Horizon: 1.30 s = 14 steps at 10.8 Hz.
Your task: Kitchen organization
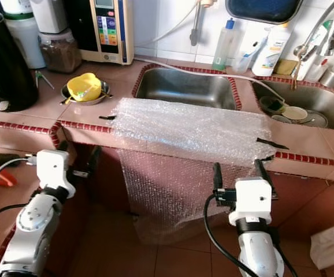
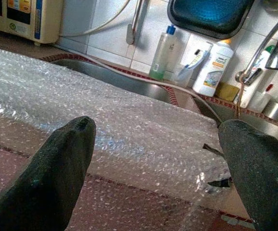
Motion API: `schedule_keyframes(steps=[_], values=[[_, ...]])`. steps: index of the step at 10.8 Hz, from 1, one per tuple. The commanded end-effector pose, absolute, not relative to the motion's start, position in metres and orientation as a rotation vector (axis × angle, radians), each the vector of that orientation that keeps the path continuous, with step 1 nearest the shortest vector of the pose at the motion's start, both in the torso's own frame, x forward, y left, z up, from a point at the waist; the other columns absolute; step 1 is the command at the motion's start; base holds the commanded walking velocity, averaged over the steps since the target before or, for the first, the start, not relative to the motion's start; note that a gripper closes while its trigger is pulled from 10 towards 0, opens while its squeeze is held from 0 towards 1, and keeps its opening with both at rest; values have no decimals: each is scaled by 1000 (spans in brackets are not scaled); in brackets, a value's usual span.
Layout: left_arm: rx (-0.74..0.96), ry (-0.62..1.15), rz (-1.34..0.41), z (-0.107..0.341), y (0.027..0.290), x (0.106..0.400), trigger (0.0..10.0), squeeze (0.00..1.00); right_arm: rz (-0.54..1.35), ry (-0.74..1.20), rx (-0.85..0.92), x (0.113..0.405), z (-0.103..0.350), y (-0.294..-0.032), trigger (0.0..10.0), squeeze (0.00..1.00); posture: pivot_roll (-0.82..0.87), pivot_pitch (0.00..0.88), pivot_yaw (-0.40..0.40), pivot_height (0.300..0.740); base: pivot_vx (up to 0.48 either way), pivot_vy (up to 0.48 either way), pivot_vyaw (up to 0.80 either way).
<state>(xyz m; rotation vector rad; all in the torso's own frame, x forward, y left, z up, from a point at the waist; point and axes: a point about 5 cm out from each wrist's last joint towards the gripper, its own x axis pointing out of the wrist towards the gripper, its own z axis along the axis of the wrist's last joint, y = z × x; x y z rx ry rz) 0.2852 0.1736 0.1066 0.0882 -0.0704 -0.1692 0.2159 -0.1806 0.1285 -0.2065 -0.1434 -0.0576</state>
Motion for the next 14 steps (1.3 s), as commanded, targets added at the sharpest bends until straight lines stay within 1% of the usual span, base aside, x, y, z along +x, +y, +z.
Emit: schedule_keyframes(steps=[1, 3, 8, 9, 10, 12, 14], values=[[84, -85, -201, 108, 166, 287, 10000, 0, -63, -157, -225, 215, 132, -185, 10000, 0, 1, 0, -33, 740, 274, 0, 0], [78, -88, -207, 107, 165, 287, 10000, 0, -54, -150, -234, 215, 131, -186, 10000, 0, 5, 0, -39, 740, 0, 0, 0], [73, -75, -217, 103, 165, 286, 10000, 0, -21, -136, -234, 220, 126, -181, 10000, 0, 25, 0, -37, 740, 244, 0, 0], [80, -79, -233, 106, 163, 289, 10000, 0, -15, -146, -233, 223, 127, -178, 10000, 0, 33, 0, -28, 740, 0, 0, 0], [87, -91, -245, 109, 161, 288, 10000, 0, -23, -146, -230, 222, 127, -181, 10000, 0, 39, 0, -37, 740, 0, 0, 0], [76, -70, -241, 101, 160, 278, 10000, 0, -9, -130, -235, 217, 123, -180, 10000, 0, 33, 0, -42, 740, 0, 0, 0], [72, -67, -259, 100, 157, 277, 10000, 0, -9, -131, -239, 217, 123, -181, 10000, 0, 22, 0, -46, 740, 0, 0, 0]])
